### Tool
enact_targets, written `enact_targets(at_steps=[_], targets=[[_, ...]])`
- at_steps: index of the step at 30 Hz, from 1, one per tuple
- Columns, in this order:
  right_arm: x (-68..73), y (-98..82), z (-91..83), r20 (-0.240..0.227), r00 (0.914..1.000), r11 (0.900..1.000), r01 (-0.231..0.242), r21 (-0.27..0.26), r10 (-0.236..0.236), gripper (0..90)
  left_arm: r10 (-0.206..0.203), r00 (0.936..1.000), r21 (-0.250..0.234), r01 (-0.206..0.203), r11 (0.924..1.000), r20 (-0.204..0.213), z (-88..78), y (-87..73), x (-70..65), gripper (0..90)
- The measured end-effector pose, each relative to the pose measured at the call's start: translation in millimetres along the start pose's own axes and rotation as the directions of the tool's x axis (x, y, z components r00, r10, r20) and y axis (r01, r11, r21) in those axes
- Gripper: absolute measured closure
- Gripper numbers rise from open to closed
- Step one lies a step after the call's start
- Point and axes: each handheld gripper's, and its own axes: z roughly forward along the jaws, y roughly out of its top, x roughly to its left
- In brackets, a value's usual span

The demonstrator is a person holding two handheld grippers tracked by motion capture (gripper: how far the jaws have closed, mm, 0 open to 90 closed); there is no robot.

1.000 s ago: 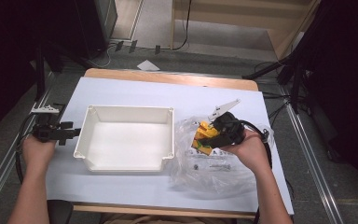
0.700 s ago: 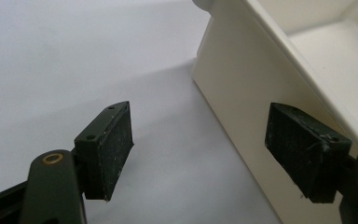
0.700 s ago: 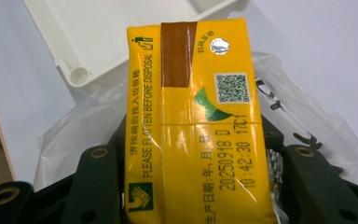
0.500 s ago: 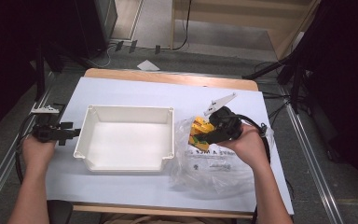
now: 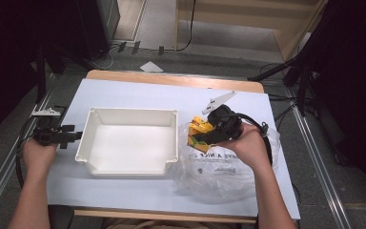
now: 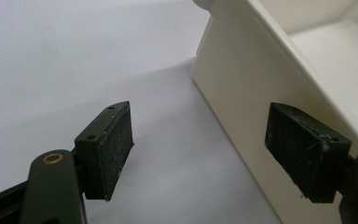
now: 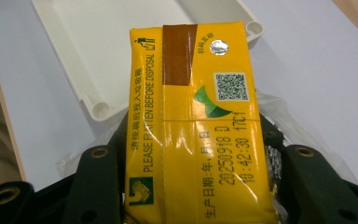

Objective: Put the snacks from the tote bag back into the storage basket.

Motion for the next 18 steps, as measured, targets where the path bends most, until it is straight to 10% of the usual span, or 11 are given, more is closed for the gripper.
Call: enact_targets(at_steps=[18], targets=[[3.6, 22.7, 7.3, -0.010, 0.9997, 1.000, 0.024, -0.011, -0.024, 51.8, 0.000, 1.0000, -0.003, 0.000, 1.0000, -0.002, -0.7, -0.6, -0.6, 24.5]])
